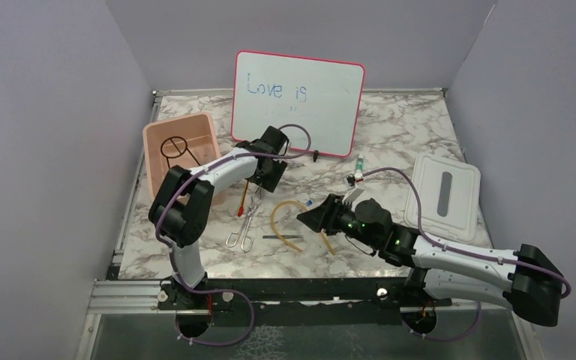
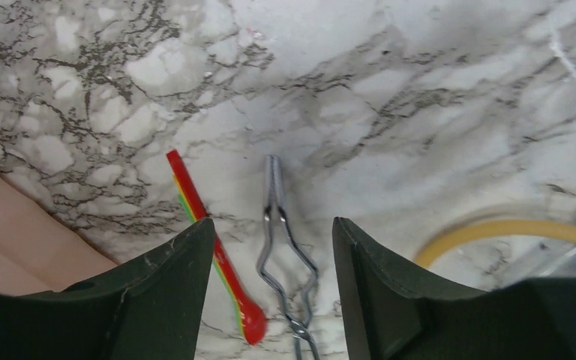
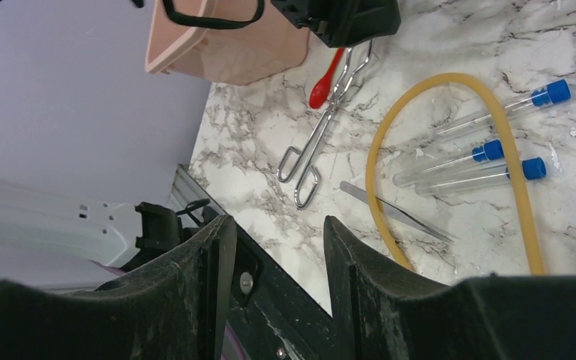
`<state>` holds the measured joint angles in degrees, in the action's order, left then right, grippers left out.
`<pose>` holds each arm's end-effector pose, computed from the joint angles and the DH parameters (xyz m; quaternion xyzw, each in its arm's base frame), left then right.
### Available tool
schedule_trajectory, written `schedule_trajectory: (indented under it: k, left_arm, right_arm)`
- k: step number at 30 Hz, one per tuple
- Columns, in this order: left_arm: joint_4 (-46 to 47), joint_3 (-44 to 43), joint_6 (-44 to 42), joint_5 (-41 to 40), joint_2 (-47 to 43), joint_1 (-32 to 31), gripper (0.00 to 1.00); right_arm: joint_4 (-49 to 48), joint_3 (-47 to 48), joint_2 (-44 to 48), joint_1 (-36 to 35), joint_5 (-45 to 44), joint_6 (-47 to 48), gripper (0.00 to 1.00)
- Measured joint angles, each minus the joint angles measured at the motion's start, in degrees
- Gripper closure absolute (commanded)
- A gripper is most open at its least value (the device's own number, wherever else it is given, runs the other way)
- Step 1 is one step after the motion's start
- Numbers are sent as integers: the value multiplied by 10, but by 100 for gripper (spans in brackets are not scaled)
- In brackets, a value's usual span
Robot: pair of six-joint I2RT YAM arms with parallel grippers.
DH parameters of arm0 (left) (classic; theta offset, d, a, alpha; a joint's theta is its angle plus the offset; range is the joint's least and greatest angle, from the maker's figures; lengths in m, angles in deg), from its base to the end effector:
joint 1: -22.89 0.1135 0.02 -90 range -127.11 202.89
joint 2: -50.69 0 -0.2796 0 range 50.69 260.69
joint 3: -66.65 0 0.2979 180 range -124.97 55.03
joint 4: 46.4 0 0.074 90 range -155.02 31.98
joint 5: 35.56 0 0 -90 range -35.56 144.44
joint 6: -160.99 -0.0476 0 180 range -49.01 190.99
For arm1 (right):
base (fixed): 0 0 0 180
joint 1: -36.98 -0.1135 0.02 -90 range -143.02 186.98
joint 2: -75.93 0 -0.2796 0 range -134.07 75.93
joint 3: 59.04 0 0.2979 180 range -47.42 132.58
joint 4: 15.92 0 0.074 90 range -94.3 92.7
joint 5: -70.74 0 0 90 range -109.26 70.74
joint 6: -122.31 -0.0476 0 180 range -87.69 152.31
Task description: Organize the chemistry lab equipment
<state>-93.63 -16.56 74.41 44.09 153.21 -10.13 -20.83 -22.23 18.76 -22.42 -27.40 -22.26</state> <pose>0.3483 -0.2162 0.1771 0.2314 0.9475 0.0206 0.2199 0.1404 0.2242 0.2125 0.0095 0.7948 0.4758 0.3765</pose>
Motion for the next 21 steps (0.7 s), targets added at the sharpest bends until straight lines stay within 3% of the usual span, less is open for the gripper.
schedule_trajectory:
  k: [2,8,16,21]
  left_arm:
    - [-4,-11,-14,10,19,16,51]
    - [-12,-31,-31,87,36,70,58]
    - [-19,-32,-37,148,53,65,59]
    - [-29,-32,-37,152,57,65,69]
  right_arm:
    - [2,0,13,0,-2,0,49]
    - [14,-10,60,0,-19,-1,49]
    - [31,-14,74,0,-32,-1,49]
    - [31,-14,71,0,-32,-1,49]
